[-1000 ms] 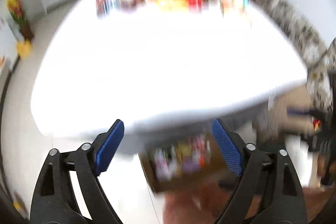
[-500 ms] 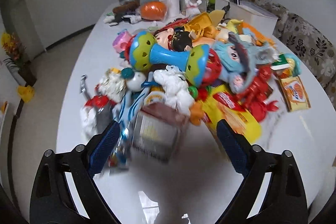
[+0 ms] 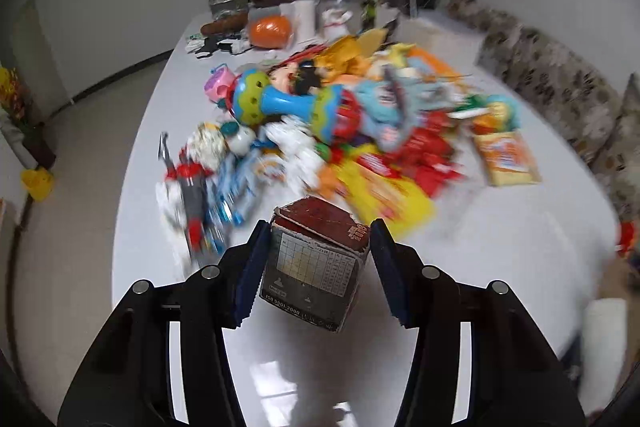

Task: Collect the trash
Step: 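Grasp the brown-and-white small box with the left gripper, then grasp the yellow snack packet with the right gripper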

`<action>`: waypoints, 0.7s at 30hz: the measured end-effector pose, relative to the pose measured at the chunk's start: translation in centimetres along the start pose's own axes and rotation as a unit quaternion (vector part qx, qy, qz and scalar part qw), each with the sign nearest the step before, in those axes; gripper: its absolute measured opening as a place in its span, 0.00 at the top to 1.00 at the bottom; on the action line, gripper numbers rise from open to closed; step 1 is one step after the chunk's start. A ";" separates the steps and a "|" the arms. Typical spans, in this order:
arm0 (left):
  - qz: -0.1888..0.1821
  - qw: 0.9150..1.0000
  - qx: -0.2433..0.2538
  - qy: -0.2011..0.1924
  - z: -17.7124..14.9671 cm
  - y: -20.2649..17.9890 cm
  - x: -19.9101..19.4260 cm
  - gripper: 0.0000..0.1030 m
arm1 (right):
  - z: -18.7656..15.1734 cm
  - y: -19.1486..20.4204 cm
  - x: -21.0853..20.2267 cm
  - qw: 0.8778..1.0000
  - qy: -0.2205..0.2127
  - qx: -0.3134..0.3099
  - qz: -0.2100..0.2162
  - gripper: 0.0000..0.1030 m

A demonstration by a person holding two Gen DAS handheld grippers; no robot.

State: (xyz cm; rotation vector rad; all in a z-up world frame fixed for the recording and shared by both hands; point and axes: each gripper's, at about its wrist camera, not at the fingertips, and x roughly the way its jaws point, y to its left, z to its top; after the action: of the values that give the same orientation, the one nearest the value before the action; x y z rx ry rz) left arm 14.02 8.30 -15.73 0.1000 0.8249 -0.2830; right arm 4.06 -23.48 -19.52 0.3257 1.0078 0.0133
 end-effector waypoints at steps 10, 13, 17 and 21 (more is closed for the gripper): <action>-0.033 0.996 -0.068 0.038 -9.0 -3.7 -8.3 0.50 | 15.4 1.2 12.8 1.000 -0.001 -0.006 -0.021 0.08; -0.010 0.995 -0.087 0.051 -10.7 -3.2 -9.5 0.50 | 17.3 1.1 15.5 1.000 0.015 0.010 -0.026 0.07; 0.022 0.991 -0.116 0.058 -12.1 -2.0 -10.7 0.50 | 18.2 2.3 19.0 0.995 0.052 -0.023 -0.076 0.05; 0.033 0.989 -0.129 0.057 -12.6 -1.7 -11.0 0.50 | 18.2 3.6 18.4 0.996 0.052 -0.058 -0.051 0.56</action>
State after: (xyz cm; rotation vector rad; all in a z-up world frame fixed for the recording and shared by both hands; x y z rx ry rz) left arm -2.51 11.41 -16.05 -0.0990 0.9624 -0.1067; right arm 29.55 -21.87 -24.85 0.1681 1.1208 -0.0030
